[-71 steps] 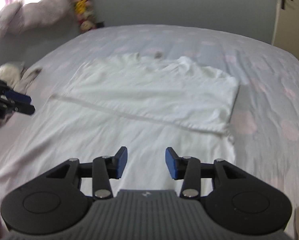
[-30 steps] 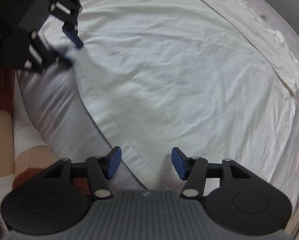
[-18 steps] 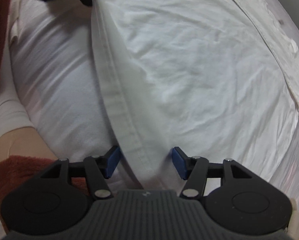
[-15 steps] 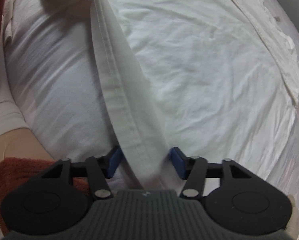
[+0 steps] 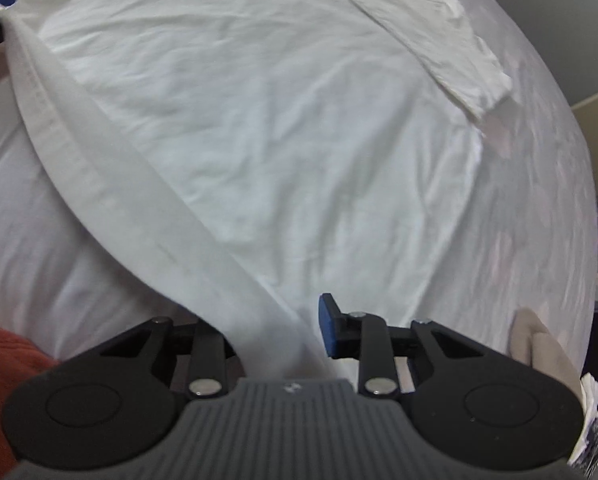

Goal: Fold clothes
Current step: 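Pull the white cloth's edge straight with the left gripper and release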

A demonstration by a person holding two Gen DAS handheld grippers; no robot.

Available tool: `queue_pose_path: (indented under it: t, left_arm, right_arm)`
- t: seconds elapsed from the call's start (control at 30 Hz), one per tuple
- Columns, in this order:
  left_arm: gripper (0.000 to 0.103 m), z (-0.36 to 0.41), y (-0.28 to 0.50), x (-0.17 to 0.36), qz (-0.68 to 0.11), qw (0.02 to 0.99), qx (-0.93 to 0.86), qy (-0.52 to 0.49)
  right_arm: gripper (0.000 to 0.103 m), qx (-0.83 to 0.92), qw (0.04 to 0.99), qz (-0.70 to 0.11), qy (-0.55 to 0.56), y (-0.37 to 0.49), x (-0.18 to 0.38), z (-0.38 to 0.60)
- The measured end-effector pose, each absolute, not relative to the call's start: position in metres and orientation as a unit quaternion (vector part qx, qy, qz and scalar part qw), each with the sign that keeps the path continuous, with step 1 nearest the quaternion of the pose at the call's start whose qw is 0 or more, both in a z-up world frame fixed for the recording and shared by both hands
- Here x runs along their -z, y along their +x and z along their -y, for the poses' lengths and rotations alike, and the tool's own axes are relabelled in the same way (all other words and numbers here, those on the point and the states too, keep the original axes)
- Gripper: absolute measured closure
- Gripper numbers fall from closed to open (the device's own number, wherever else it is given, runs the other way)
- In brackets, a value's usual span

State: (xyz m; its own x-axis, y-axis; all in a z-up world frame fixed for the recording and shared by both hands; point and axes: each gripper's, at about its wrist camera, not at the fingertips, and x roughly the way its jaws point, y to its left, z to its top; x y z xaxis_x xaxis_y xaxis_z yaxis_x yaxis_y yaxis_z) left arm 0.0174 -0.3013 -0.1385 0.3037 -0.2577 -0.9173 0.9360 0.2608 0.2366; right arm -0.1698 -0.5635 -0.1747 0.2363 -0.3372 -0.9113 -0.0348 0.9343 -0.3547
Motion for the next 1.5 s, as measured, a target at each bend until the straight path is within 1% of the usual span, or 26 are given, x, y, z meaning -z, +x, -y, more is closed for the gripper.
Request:
queue_pose_path:
  t: [0.07,0.17,0.2,0.23,0.27,0.33,0.4,0.43,0.47,0.53,0.73,0.83,0.87,0.9,0.97,1.07,1.1,1.13,1.17,1.27,1.4,1.5]
  left_arm:
    - [0.072,0.297,0.028,0.133,-0.413,0.698,0.432,0.394]
    - [0.072,0.29,0.039,0.123,-0.415,0.719,0.425,0.36]
    - [0.072,0.287,0.043,0.121,-0.414,0.728,0.419,0.352]
    - [0.074,0.286,0.046,0.119,-0.41,0.74,0.403,0.35]
    - [0.079,0.284,0.05,0.118,-0.408,0.75,0.389,0.346]
    - [0.079,0.278,0.062,0.119,-0.422,0.758,0.375,0.327]
    - [0.079,0.272,0.073,0.122,-0.442,0.761,0.366,0.302]
    - [0.079,0.269,0.079,0.124,-0.454,0.761,0.363,0.288]
    - [0.079,0.266,0.084,0.126,-0.465,0.761,0.359,0.274]
    - [0.08,0.262,0.091,0.128,-0.478,0.762,0.355,0.255]
    - [0.08,0.251,0.096,0.125,-0.481,0.773,0.35,0.22]
    - [0.081,0.248,0.094,0.122,-0.471,0.782,0.349,0.214]
    - [0.086,0.248,0.093,0.121,-0.468,0.783,0.351,0.214]
    - [0.088,0.248,0.092,0.12,-0.466,0.783,0.353,0.215]
    - [0.089,0.251,0.09,0.122,-0.465,0.777,0.357,0.228]
    - [0.088,0.255,0.087,0.124,-0.463,0.773,0.358,0.243]
    - [0.087,0.255,0.087,0.123,-0.463,0.772,0.36,0.243]
    - [0.083,0.255,0.086,0.123,-0.462,0.771,0.364,0.243]
    - [0.076,0.255,0.085,0.123,-0.461,0.77,0.369,0.243]
    - [0.065,0.257,0.082,0.121,-0.458,0.764,0.384,0.243]
    - [0.064,0.266,0.079,0.118,-0.461,0.735,0.419,0.265]
    - [0.059,0.277,0.064,0.119,-0.417,0.703,0.453,0.356]
  right_arm:
    - [0.072,0.109,0.78,-0.601,-0.137,-0.173,0.168,0.577]
    - [0.072,0.128,0.784,-0.59,-0.148,-0.179,0.163,0.59]
    - [0.072,0.132,0.787,-0.586,-0.137,-0.181,0.162,0.594]
    - [0.076,0.136,0.791,-0.583,-0.126,-0.182,0.161,0.599]
    - [0.079,0.143,0.796,-0.579,-0.107,-0.181,0.161,0.606]
    - [0.079,0.156,0.804,-0.567,-0.085,-0.183,0.161,0.611]
    - [0.073,0.167,0.812,-0.555,-0.07,-0.184,0.16,0.616]
    - [0.065,0.173,0.814,-0.551,-0.064,-0.185,0.159,0.617]
    - [0.063,0.178,0.816,-0.547,-0.059,-0.186,0.158,0.619]
    - [0.063,0.177,0.82,-0.543,-0.037,-0.187,0.158,0.627]
    - [0.055,0.193,0.829,-0.525,0.021,-0.196,0.155,0.641]
    - [0.055,0.207,0.835,-0.507,0.053,-0.202,0.151,0.65]
    - [0.056,0.209,0.837,-0.502,0.056,-0.203,0.149,0.651]
    - [0.057,0.211,0.839,-0.497,0.06,-0.205,0.148,0.651]
    - [0.061,0.206,0.841,-0.498,0.057,-0.206,0.148,0.649]
    - [0.059,0.203,0.84,-0.499,0.064,-0.208,0.148,0.651]
    - [0.058,0.203,0.839,-0.499,0.069,-0.208,0.148,0.652]
    - [0.057,0.203,0.839,-0.5,0.073,-0.209,0.148,0.653]
    - [0.057,0.203,0.838,-0.5,0.077,-0.209,0.148,0.654]
    - [0.056,0.203,0.836,-0.502,0.088,-0.209,0.15,0.658]
    - [0.056,0.203,0.833,-0.507,0.09,-0.207,0.152,0.658]
    - [0.056,0.204,0.833,-0.508,0.087,-0.206,0.153,0.657]
